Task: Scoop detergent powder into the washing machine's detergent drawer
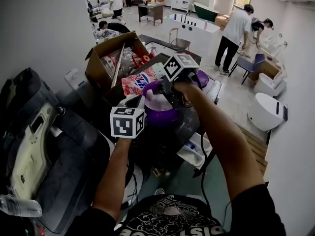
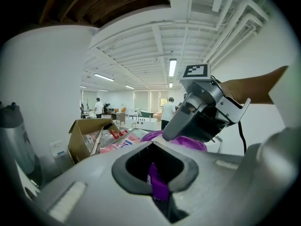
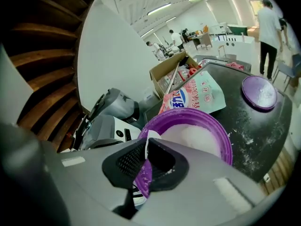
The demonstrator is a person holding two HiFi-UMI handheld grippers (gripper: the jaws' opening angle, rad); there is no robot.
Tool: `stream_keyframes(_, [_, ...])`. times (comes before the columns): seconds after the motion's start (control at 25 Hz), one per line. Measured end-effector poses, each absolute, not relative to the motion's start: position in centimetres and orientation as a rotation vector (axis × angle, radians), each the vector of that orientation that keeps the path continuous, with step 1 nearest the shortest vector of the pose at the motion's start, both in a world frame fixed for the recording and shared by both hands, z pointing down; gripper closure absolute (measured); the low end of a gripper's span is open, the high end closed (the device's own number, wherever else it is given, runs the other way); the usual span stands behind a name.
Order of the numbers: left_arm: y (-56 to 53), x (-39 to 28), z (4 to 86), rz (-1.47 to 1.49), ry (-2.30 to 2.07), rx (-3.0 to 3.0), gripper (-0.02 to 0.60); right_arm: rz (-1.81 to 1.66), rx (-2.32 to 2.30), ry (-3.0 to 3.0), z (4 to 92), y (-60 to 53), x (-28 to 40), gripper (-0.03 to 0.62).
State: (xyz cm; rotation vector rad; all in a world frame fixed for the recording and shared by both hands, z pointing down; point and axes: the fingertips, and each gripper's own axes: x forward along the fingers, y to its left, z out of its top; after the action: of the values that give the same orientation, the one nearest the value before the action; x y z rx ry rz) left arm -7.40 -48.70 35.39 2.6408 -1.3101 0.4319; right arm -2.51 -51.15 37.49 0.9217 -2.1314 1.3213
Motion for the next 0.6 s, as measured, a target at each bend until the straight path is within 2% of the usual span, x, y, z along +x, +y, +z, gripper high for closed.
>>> stream_keyframes(0.6, [-49.2, -8.3, 34.8, 0.405, -1.347, 2.631, 0.58, 1.649, 0.96, -2.321, 35.7, -52.3, -1.9, 0.559])
